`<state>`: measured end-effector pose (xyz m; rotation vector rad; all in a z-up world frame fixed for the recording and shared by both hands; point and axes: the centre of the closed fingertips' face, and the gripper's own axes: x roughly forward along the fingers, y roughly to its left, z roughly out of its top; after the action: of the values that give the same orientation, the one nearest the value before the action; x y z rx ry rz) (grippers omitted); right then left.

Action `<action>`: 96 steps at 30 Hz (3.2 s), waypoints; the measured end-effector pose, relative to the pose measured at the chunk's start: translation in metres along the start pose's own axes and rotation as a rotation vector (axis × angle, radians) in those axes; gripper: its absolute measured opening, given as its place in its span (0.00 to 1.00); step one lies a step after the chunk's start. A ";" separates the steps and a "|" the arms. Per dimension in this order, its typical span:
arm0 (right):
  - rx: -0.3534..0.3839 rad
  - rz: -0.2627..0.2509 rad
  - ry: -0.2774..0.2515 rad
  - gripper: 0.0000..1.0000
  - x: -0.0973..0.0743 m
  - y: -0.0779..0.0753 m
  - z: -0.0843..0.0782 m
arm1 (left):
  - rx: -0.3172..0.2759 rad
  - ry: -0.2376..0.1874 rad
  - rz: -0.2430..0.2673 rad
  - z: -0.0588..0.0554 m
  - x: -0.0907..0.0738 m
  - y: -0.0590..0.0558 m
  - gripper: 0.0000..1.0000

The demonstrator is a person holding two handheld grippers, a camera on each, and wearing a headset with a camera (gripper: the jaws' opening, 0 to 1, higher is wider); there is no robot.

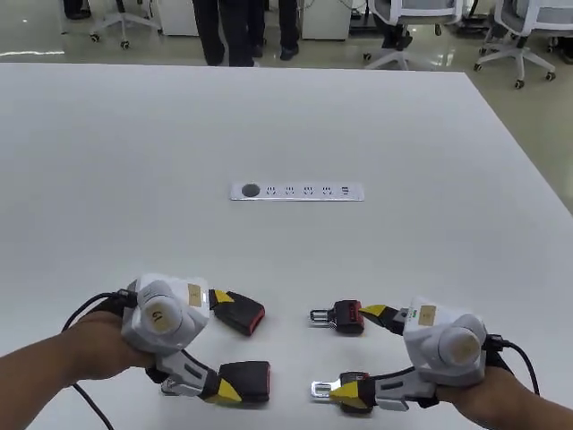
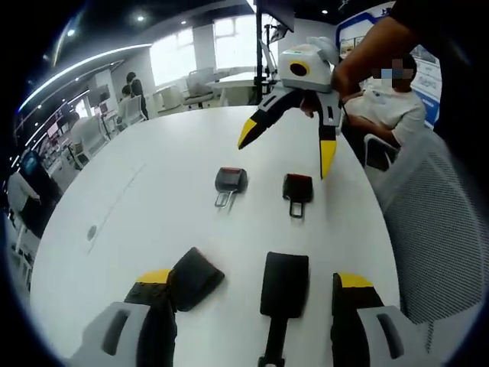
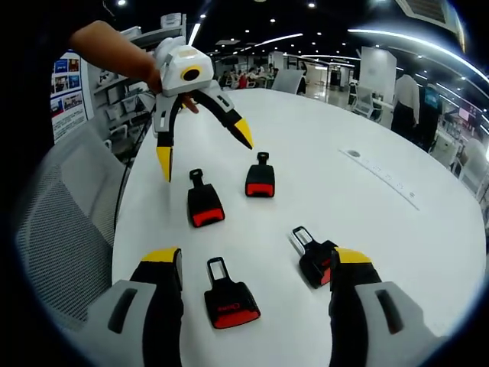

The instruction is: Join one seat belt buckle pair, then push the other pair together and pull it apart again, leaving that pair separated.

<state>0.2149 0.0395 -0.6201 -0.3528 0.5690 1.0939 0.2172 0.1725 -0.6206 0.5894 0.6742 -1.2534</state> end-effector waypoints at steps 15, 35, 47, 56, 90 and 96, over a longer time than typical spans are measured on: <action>-0.039 -0.008 0.019 0.78 0.004 -0.044 0.006 | 0.112 0.029 -0.007 0.006 -0.004 0.044 0.78; -0.042 0.086 0.084 0.75 0.031 -0.071 -0.017 | 0.174 0.106 -0.079 -0.025 0.029 0.082 0.75; -0.023 0.165 0.137 0.72 0.046 -0.080 -0.043 | 0.202 0.140 -0.140 -0.047 0.057 0.090 0.65; -0.046 0.210 0.174 0.65 0.051 -0.081 -0.049 | 0.191 0.117 -0.203 -0.045 0.065 0.087 0.62; -0.036 0.210 0.123 0.34 0.055 -0.093 -0.048 | 0.021 0.075 -0.091 -0.040 0.059 0.088 0.36; -0.044 0.219 0.105 0.34 0.057 -0.095 -0.050 | -0.024 0.065 -0.055 -0.039 0.060 0.089 0.36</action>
<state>0.3070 0.0145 -0.6952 -0.3944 0.6898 1.3059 0.3090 0.1815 -0.6877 0.5974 0.7631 -1.2795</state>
